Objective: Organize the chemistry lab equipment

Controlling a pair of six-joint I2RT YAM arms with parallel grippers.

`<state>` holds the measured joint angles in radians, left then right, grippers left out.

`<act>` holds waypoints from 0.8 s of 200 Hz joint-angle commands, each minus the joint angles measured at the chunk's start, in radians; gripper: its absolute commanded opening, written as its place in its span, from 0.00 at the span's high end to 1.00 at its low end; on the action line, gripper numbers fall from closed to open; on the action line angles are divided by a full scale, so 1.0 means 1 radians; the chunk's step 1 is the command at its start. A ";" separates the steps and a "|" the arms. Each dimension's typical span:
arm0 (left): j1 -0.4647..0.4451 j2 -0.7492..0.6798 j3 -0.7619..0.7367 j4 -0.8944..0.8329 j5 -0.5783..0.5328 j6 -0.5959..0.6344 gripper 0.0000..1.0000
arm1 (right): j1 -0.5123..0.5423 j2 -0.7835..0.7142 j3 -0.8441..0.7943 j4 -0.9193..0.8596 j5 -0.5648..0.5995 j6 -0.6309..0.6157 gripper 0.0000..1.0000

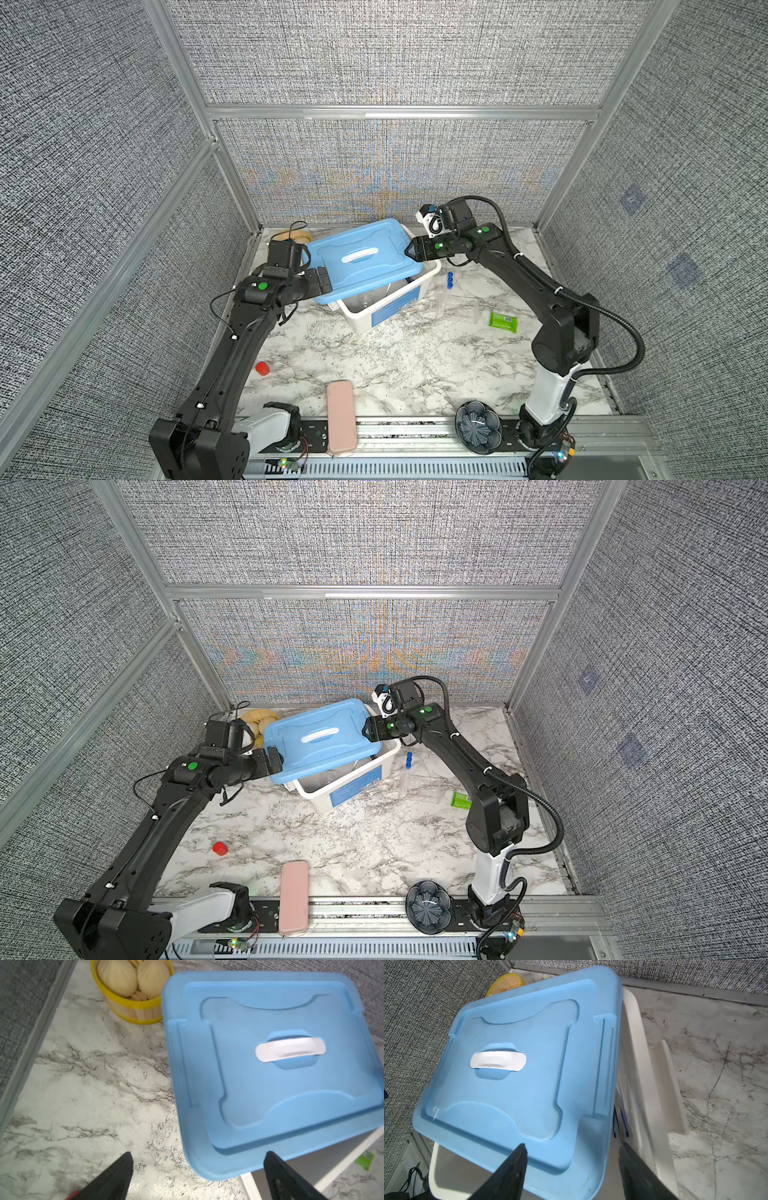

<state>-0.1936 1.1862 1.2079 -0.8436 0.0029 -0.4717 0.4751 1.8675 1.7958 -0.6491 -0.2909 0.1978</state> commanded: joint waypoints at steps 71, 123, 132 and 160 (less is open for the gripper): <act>0.099 0.155 -0.046 0.220 0.338 -0.125 0.01 | -0.001 0.097 0.059 -0.024 -0.036 0.060 0.30; 0.099 0.198 -0.004 0.254 0.401 -0.046 0.12 | -0.012 0.117 0.080 -0.013 -0.056 0.056 0.33; 0.100 0.204 -0.005 0.256 0.402 -0.038 0.15 | -0.015 0.122 0.085 -0.016 -0.059 0.056 0.35; 0.095 0.204 -0.004 0.258 0.451 -0.050 0.25 | -0.019 0.126 0.091 -0.008 -0.078 0.052 0.37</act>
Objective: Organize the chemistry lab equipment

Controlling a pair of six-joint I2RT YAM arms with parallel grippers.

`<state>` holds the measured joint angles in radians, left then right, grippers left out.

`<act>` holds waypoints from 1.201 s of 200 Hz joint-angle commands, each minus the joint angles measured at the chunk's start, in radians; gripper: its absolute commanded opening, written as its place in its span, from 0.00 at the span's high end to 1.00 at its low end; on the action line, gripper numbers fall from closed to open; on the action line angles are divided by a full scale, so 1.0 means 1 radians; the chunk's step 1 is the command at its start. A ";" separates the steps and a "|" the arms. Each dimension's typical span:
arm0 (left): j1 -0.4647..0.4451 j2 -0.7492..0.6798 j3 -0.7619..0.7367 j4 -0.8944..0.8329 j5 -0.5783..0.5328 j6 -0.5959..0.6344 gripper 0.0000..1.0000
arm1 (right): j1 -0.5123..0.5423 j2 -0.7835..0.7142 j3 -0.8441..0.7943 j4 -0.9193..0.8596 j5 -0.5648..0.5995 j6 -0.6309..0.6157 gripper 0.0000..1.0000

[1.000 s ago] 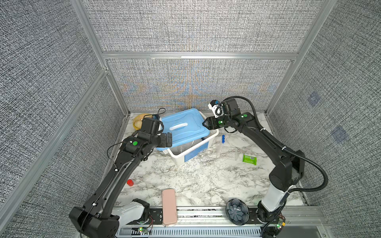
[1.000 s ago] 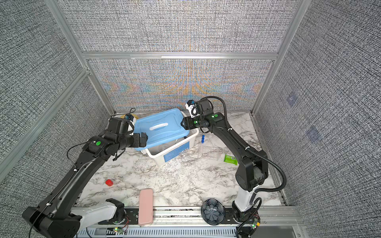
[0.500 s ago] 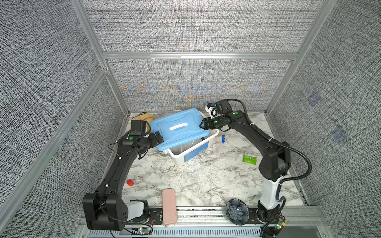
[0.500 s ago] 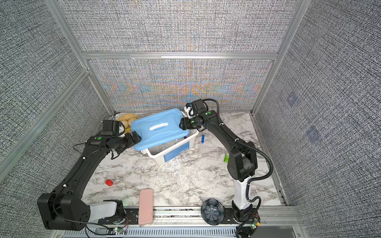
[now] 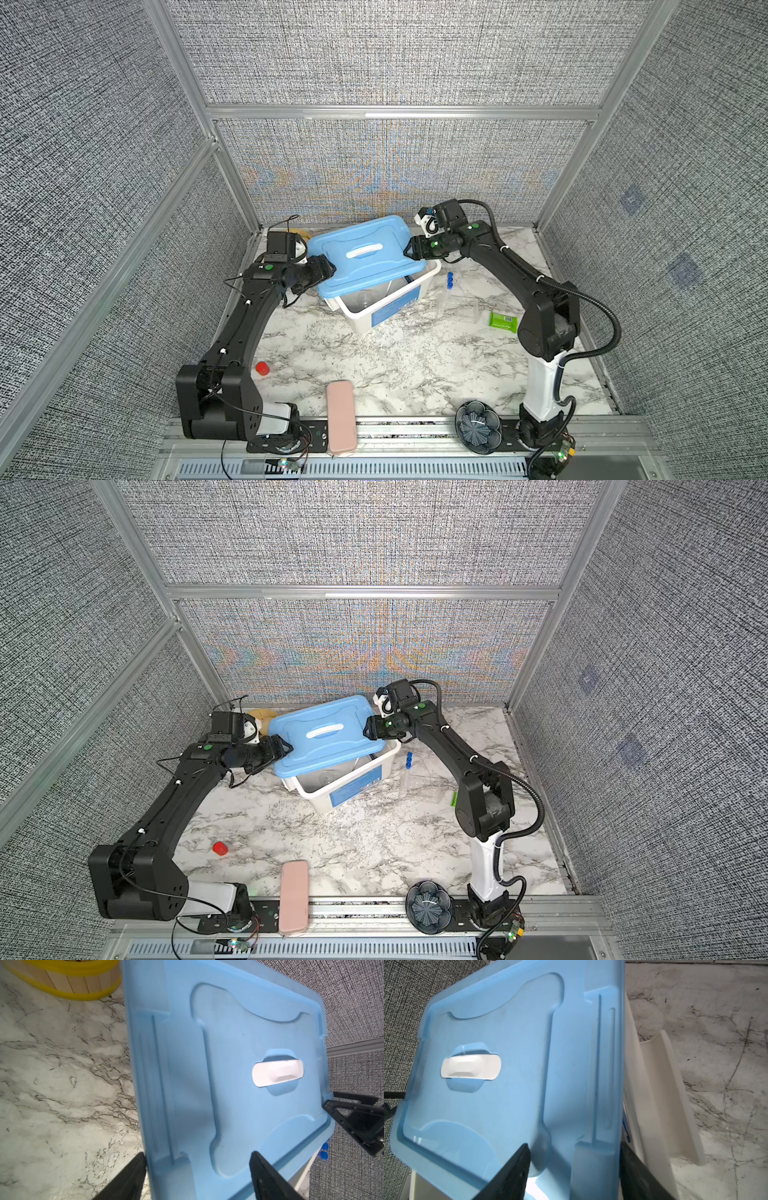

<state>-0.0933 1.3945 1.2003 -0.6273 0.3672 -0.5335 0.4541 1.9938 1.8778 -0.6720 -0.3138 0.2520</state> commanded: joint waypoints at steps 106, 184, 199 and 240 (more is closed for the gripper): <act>-0.124 -0.066 0.022 -0.018 0.063 -0.012 0.27 | -0.011 -0.059 0.010 -0.001 -0.033 -0.081 0.41; -0.184 -0.081 0.010 -0.027 -0.020 -0.036 0.27 | -0.074 -0.092 -0.046 -0.001 -0.009 -0.105 0.41; -0.182 -0.116 0.033 -0.079 -0.101 -0.007 0.25 | -0.075 -0.096 -0.046 0.005 -0.031 -0.108 0.40; -0.107 -0.187 0.066 -0.161 -0.260 -0.012 0.14 | -0.050 -0.077 -0.042 0.040 -0.122 -0.052 0.33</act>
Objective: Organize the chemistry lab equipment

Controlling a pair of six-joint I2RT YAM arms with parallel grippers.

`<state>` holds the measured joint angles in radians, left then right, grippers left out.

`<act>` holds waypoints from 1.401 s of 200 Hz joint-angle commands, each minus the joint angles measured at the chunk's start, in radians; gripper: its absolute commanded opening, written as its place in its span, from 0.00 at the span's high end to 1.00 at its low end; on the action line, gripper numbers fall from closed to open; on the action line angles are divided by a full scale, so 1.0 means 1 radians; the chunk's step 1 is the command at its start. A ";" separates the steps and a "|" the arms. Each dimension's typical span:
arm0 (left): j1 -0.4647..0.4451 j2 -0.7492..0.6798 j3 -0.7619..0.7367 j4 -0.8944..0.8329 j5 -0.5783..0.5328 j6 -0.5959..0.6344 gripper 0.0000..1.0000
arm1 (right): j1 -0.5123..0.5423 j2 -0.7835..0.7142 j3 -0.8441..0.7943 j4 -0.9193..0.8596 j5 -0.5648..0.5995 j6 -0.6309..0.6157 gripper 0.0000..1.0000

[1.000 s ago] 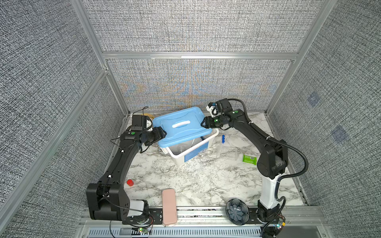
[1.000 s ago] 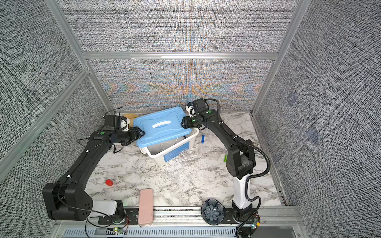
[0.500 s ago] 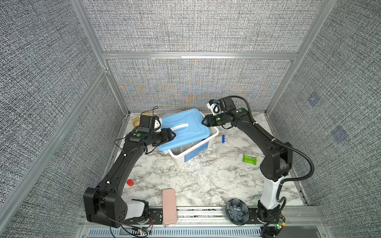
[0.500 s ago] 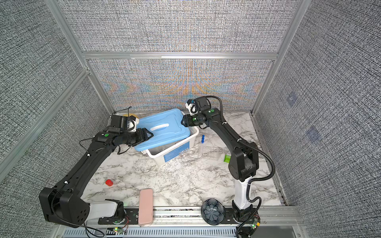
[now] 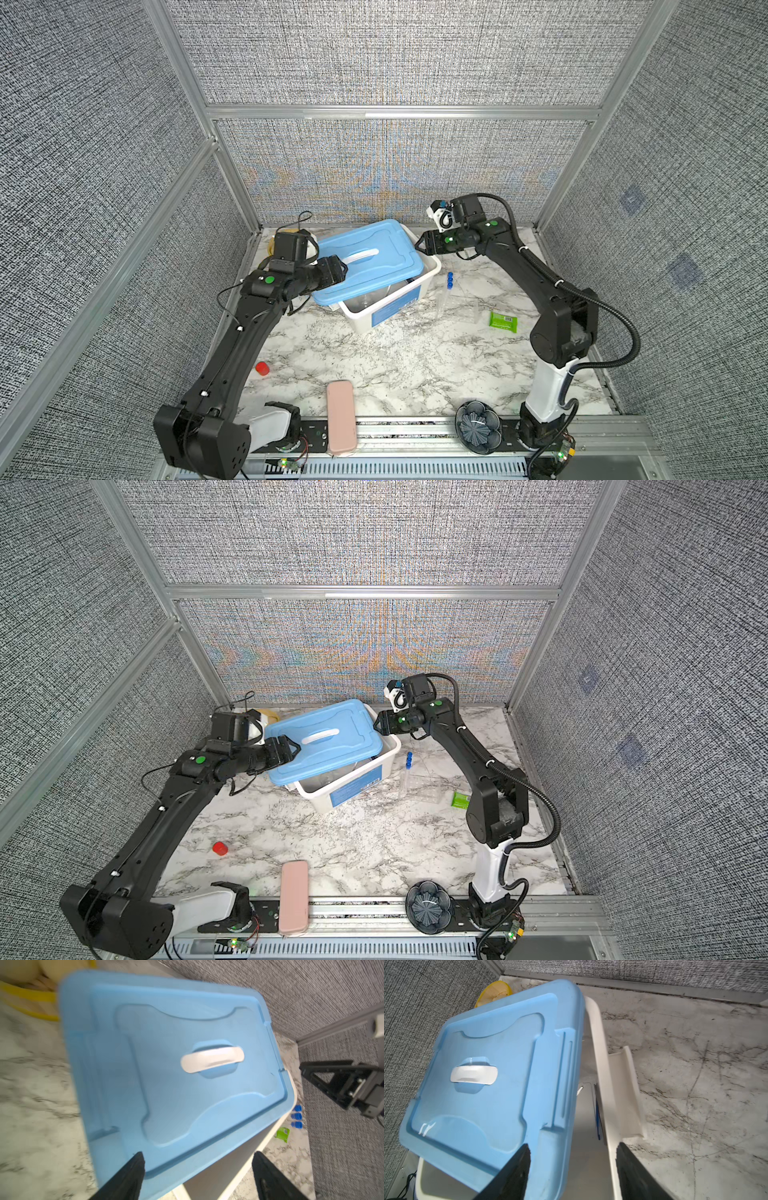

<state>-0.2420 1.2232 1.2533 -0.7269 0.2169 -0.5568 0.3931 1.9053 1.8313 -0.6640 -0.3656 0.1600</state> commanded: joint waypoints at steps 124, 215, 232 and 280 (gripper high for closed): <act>0.131 0.194 -0.009 0.112 0.034 0.074 0.16 | 0.019 0.096 0.028 0.025 -0.091 0.134 0.32; 0.133 0.224 -0.010 0.084 -0.070 0.069 0.15 | 0.020 0.104 0.032 0.042 -0.089 0.147 0.34; 0.133 0.254 0.008 0.107 -0.017 0.078 0.17 | 0.020 0.106 0.033 0.051 -0.090 0.153 0.35; 0.133 0.328 0.057 0.131 0.041 0.096 0.25 | 0.022 0.117 0.034 0.058 -0.097 0.171 0.35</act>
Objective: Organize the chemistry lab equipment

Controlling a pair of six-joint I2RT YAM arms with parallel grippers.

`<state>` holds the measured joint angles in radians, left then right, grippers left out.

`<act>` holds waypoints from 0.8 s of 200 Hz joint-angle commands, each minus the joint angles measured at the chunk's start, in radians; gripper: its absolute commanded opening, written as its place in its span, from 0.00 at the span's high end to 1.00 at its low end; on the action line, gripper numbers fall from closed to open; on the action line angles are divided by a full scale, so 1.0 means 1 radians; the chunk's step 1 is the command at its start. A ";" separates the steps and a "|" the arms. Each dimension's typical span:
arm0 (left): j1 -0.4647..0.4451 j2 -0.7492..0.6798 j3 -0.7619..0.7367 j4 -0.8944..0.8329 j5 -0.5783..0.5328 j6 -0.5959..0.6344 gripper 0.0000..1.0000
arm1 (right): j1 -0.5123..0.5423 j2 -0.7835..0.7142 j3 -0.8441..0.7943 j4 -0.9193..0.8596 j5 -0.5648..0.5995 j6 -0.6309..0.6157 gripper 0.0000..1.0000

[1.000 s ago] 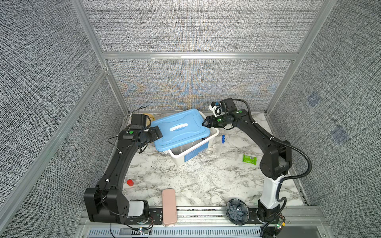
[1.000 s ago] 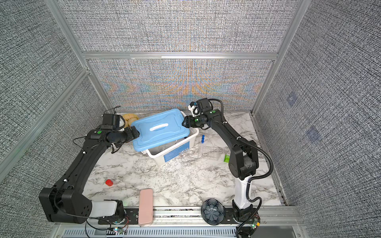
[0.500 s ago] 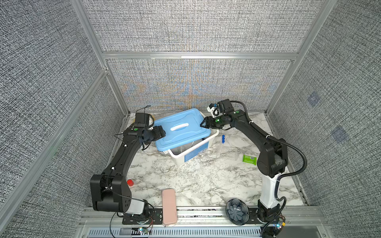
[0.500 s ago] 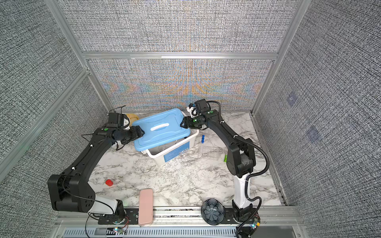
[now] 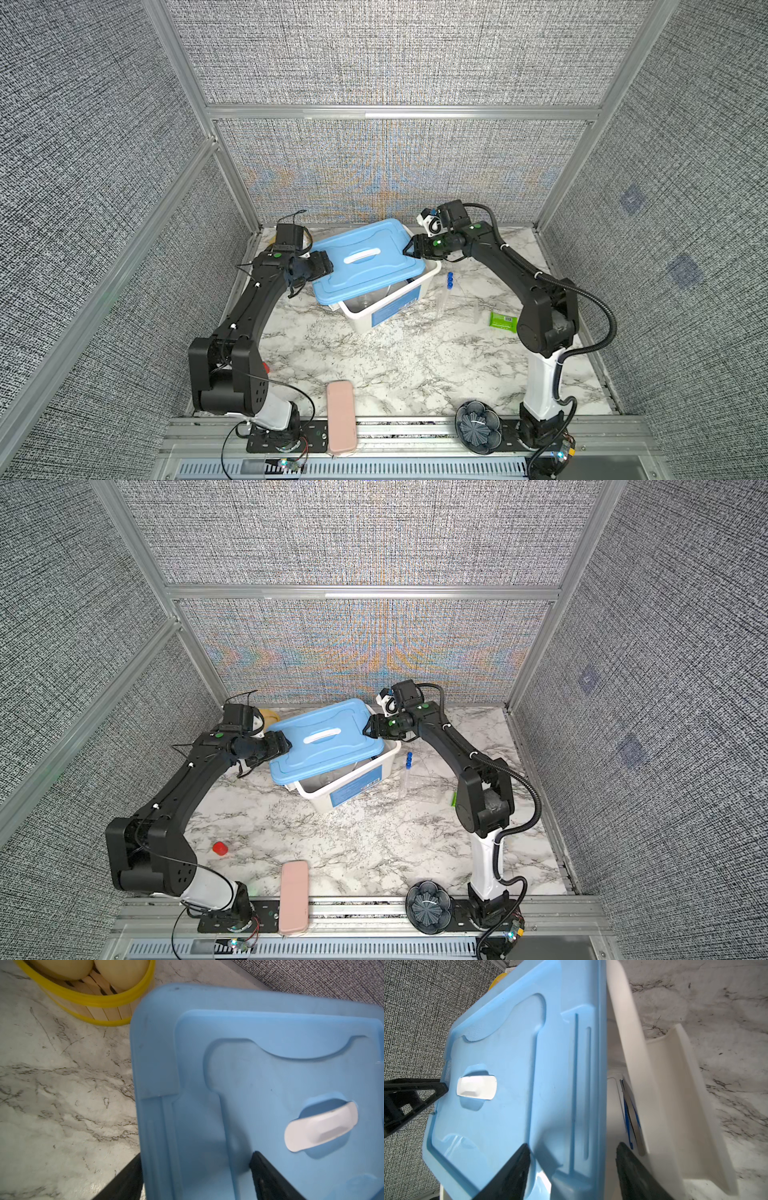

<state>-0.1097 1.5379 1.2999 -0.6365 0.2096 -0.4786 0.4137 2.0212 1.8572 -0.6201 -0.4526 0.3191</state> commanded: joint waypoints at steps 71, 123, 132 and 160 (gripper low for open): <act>-0.017 -0.042 0.016 0.053 0.195 0.000 0.37 | 0.000 -0.038 -0.017 0.084 -0.018 0.021 0.38; -0.065 -0.028 0.071 -0.032 0.214 -0.007 0.38 | -0.006 -0.041 0.027 0.045 0.005 -0.011 0.39; -0.078 -0.025 0.074 -0.039 0.213 -0.014 0.39 | -0.011 -0.039 0.033 0.036 0.008 -0.014 0.40; -0.119 -0.029 0.061 -0.065 0.210 -0.041 0.42 | -0.021 -0.043 0.035 0.029 0.037 -0.040 0.40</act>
<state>-0.1936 1.5127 1.3670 -0.7341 0.2863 -0.5037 0.3885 1.9781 1.8832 -0.5915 -0.3508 0.3096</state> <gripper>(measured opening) 0.589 0.606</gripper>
